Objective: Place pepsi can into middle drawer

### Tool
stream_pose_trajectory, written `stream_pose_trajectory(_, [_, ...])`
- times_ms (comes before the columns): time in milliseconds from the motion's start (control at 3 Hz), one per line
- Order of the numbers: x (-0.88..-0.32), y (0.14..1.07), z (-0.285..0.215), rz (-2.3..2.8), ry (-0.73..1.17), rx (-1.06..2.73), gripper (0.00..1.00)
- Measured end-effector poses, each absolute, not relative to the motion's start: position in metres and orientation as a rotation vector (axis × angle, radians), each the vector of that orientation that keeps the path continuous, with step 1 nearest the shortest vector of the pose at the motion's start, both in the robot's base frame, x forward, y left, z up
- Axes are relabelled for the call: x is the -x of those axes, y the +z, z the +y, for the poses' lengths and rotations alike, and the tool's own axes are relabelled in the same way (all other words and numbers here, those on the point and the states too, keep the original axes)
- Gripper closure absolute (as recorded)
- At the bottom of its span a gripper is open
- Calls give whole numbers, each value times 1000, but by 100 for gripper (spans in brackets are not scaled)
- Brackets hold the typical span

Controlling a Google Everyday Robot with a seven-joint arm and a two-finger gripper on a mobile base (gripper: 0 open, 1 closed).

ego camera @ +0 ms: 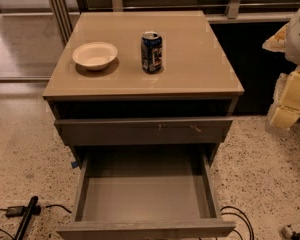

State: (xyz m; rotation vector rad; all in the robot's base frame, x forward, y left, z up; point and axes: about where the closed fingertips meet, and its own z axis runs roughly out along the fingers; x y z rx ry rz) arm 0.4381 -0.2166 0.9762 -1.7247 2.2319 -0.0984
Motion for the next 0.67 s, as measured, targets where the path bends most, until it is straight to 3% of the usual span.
stream_pose_trajectory(667, [-442, 981, -216, 2189, -117, 1737, 0])
